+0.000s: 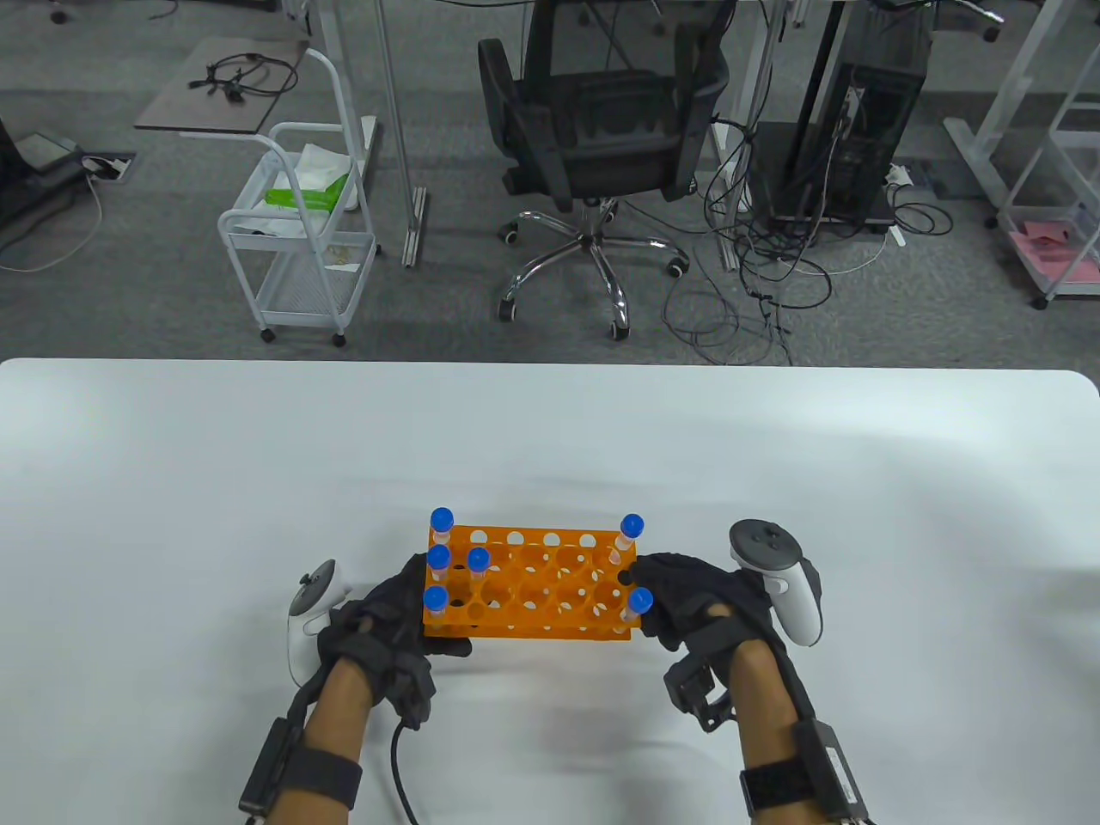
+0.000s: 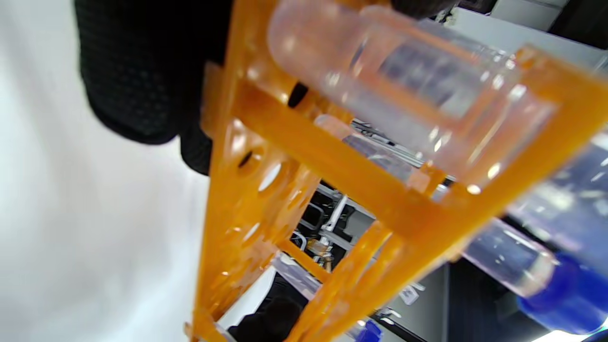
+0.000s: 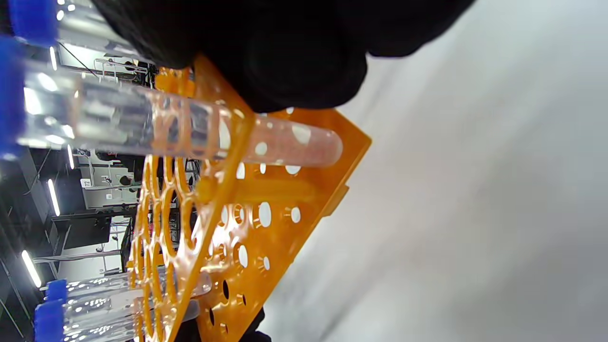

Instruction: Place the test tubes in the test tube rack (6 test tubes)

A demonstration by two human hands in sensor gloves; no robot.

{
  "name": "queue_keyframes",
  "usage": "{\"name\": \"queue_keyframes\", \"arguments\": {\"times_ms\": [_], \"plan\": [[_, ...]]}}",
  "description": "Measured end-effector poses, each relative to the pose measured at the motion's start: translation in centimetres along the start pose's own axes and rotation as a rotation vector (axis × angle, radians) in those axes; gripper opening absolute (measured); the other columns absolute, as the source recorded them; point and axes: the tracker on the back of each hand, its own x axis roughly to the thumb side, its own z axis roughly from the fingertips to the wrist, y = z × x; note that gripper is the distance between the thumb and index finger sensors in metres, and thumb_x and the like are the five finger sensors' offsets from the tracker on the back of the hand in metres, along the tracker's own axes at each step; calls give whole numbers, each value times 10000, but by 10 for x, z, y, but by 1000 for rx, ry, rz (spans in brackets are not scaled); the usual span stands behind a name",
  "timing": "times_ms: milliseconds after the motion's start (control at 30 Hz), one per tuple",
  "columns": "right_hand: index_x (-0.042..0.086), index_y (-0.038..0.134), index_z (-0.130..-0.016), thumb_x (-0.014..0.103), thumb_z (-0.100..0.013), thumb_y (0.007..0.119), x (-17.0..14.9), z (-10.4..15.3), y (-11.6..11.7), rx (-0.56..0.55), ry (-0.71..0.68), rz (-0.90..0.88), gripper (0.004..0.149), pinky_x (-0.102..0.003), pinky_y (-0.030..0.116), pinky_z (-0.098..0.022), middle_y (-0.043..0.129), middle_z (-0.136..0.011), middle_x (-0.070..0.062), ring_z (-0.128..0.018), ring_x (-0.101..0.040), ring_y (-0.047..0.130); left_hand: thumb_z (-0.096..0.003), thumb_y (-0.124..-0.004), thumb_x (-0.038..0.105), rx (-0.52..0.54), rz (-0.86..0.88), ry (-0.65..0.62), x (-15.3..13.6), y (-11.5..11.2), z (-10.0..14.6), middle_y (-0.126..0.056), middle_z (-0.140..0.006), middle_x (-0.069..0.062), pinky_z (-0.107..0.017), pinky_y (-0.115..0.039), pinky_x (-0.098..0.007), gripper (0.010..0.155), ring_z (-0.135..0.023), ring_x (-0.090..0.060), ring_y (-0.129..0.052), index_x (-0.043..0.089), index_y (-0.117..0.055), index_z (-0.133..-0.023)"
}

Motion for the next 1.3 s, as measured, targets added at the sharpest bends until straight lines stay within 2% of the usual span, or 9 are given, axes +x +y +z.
{"name": "queue_keyframes", "arguments": {"times_ms": [133,267,433,600,967,1133,1300], "plan": [[227,759,-897,491,-540,704,-2,-5,-10,-1,18,0,447,-312,847,-329,903,-737,5,-476,-120,962,-502,-610,491,61,-107,43,8,0,-11,-967,-817,-168,-431,-866,-473,556,-641,-341,-1013,154,-789,-907],[217,756,-896,482,-537,710,-1,-12,-20,-27,38,0,448,-294,838,-280,901,-725,-10,-444,-131,952,-484,-731,436,175,-217,112,15,4,-27,-1002,-752,-156,-410,-860,-462,479,-577,-319,-1027,166,-849,-862],[220,760,-894,483,-538,707,-9,-23,-30,-49,82,22,445,-281,836,-265,896,-727,-9,-437,-125,948,-475,-761,434,191,-391,185,23,7,-48,-1010,-713,-137,-397,-846,-451,465,-533,-290,-1018,186,-881,-849],[228,765,-894,481,-536,717,-14,-29,-37,-68,105,20,440,-281,837,-262,902,-722,-13,-432,-127,949,-459,-793,418,203,-473,244,27,6,-61,-1033,-640,-125,-355,-852,-428,458,-444,-255,-1022,179,-921,-828],[221,785,-886,470,-533,720,-24,-31,-40,-107,130,21,437,-287,840,-258,909,-713,-22,-425,-132,954,-417,-887,407,325,-658,252,36,1,-70,-1121,-542,-62,-242,-940,-374,427,-363,-207,-1122,172,-968,-764],[222,790,-884,466,-531,726,-27,-31,-42,-119,133,15,433,-293,840,-256,913,-710,-29,-424,-140,955,-410,-911,414,338,-649,249,37,0,-71,-1100,-613,-58,-206,-956,-359,417,-356,-195,-1146,198,-990,-757],[224,797,-879,466,-530,728,-28,-30,-42,-133,139,29,430,-295,841,-254,915,-707,-31,-420,-143,956,-410,-933,387,328,-679,274,39,0,-76,-1075,-635,-89,-259,-941,-379,409,-403,-212,-1127,173,-1013,-749]]}}
